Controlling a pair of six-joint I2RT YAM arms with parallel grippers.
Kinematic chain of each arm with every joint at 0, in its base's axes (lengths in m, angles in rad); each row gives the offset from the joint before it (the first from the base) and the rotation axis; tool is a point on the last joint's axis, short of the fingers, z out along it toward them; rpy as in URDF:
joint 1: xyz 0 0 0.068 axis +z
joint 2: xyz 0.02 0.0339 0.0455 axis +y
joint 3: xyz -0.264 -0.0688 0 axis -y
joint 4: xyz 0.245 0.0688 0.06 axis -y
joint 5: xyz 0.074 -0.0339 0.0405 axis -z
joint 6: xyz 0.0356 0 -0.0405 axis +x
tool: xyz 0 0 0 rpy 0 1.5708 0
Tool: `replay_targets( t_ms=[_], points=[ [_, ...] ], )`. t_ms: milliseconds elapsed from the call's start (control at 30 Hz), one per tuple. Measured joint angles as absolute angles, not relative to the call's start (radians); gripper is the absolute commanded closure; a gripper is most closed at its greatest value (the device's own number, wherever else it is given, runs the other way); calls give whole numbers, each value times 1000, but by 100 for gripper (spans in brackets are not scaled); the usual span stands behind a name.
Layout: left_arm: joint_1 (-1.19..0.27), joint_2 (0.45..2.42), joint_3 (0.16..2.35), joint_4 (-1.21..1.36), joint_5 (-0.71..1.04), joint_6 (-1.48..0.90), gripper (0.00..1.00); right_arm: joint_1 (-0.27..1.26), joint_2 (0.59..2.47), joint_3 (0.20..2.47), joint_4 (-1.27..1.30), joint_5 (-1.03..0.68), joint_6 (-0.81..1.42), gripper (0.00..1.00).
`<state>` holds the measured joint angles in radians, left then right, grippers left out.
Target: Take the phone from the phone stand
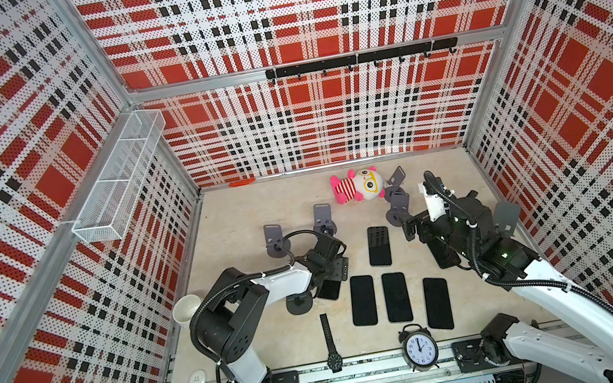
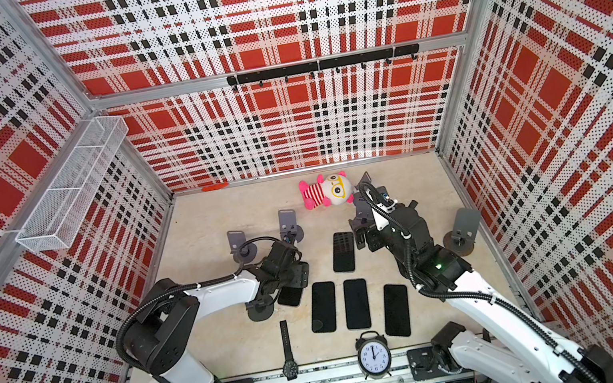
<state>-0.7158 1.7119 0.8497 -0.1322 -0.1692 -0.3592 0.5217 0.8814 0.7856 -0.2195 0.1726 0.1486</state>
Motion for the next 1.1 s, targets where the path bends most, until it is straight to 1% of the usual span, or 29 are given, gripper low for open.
replay_targets(
  t_ms=[167,367,500,567,667,733,867,967,1100],
  points=[
    [-716,1637,888,-173,-187,-349,10,522,871,744,-172,179,167,0],
    [-714,1451,987,-173,-228,-282,1,519,855,633,-80,221,201,0],
    [-700,1338,1000,-135,-277,-203,2,498,854,584,-23,252,210,0],
    [-671,1291,977,-102,-280,-173,2,480,851,557,14,266,212,0],
    [-579,1195,871,-22,-297,-147,2,448,836,499,72,286,215,0],
    [-519,1114,750,64,-339,-134,2,418,824,444,134,304,221,0],
    [-445,986,512,233,-402,-99,2,346,818,320,255,352,226,0],
    [-384,958,363,374,-463,-71,2,283,830,245,308,360,229,0],
    [-303,978,223,526,-542,-32,2,230,868,238,366,361,214,0]
  ],
)
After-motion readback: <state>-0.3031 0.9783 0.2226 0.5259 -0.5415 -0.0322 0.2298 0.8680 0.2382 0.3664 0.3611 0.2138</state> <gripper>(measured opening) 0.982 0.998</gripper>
